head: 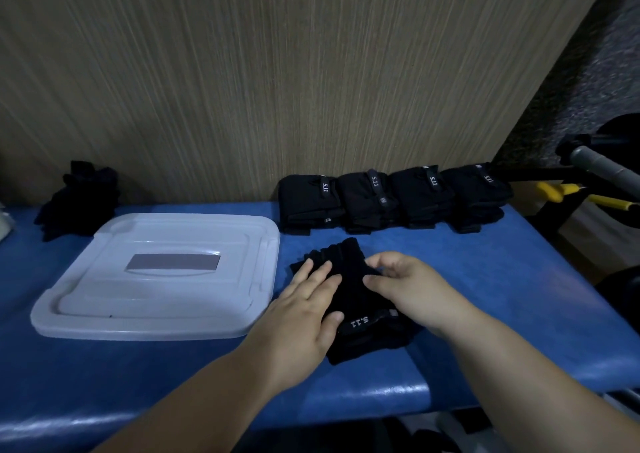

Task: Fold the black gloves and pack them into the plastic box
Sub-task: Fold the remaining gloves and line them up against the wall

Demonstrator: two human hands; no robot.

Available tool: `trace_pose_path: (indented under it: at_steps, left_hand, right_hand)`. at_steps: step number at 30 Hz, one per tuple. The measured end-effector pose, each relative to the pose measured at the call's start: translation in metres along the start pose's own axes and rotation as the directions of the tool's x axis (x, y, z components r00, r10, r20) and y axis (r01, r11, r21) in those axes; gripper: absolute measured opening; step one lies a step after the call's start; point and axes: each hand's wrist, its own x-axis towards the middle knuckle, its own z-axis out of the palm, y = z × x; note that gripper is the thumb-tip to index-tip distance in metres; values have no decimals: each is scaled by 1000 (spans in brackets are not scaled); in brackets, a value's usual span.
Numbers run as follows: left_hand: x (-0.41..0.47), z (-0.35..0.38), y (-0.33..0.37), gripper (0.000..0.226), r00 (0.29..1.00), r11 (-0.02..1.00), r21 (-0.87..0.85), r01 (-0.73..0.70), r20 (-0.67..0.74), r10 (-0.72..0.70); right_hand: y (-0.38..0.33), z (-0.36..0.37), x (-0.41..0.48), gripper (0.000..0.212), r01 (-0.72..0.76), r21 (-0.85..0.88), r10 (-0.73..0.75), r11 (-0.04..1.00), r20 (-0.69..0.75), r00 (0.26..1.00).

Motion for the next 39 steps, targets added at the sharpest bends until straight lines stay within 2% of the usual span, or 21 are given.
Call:
trace_pose_path:
  at_steps: [6, 9, 12, 15, 17, 19, 21, 22, 24, 26, 28, 30, 35, 37, 39]
  left_hand:
    - [-1, 0, 2, 55, 1000, 1000, 5, 9, -3, -9]
    - [-1, 0, 2, 56, 1000, 1000, 13, 14, -1, -14]
    - [-1, -1, 3, 56, 999, 999, 27, 28, 22, -28]
    - [-1, -1, 3, 56, 996, 996, 64, 59, 58, -63]
    - [0, -1, 3, 56, 995, 996, 66, 67, 64, -71]
    - [1, -2, 3, 55, 998, 997, 69, 39, 38, -42]
    - [2, -2, 2, 54, 1000, 996, 83, -23, 3, 23]
    - [3, -2, 1, 53, 999, 995, 89, -51, 4, 51]
    - [5, -1, 0, 52, 997, 994, 88, -67, 47, 63]
    - [6, 0, -2, 53, 994, 994, 94, -50, 105, 40]
    - [5, 0, -3, 55, 990, 992, 119, -35, 139, 18]
    - [4, -1, -2, 57, 988, 990, 137, -15, 155, -6]
    - [-1, -5, 1, 59, 985, 992, 118, 37, 162, -56]
    - [-2, -6, 0, 55, 994, 998, 58, 33, 100, -39]
    - [-5, -7, -3, 48, 1000, 999, -39, -1, -10, 0]
  right_hand:
    - [-3, -2, -3, 21, 43, 71, -48, 997, 71, 996]
    - [-1, -1, -1, 8, 63, -9, -63, 998, 5, 998]
    - [3, -2, 3, 11, 72, -186, -96, 980, -122, 988]
    - [5, -2, 2, 15, -12, -491, -110, 871, -219, 970]
    - [8, -3, 1, 28, -22, -560, -136, 829, -240, 961]
    - [9, -4, -2, 39, 107, -600, -293, 793, -222, 930]
    - [7, -5, -4, 43, 304, -644, -473, 702, -103, 875]
    - [7, -5, -5, 43, 369, -654, -504, 660, -22, 863]
    - [8, -3, -7, 47, 414, -664, -439, 623, 141, 887]
    - [16, -3, -8, 54, 359, -703, -263, 614, 246, 933]
    - [22, -5, -9, 58, 281, -763, -128, 582, 255, 958]
    - [25, -7, -10, 60, 230, -794, -86, 563, 220, 972]
    - [31, -14, -11, 59, 140, -834, -101, 533, 102, 990]
    - [33, -18, -12, 59, 122, -816, -167, 564, 32, 985]
    - [34, -23, -14, 58, 191, -772, -285, 606, 14, 958]
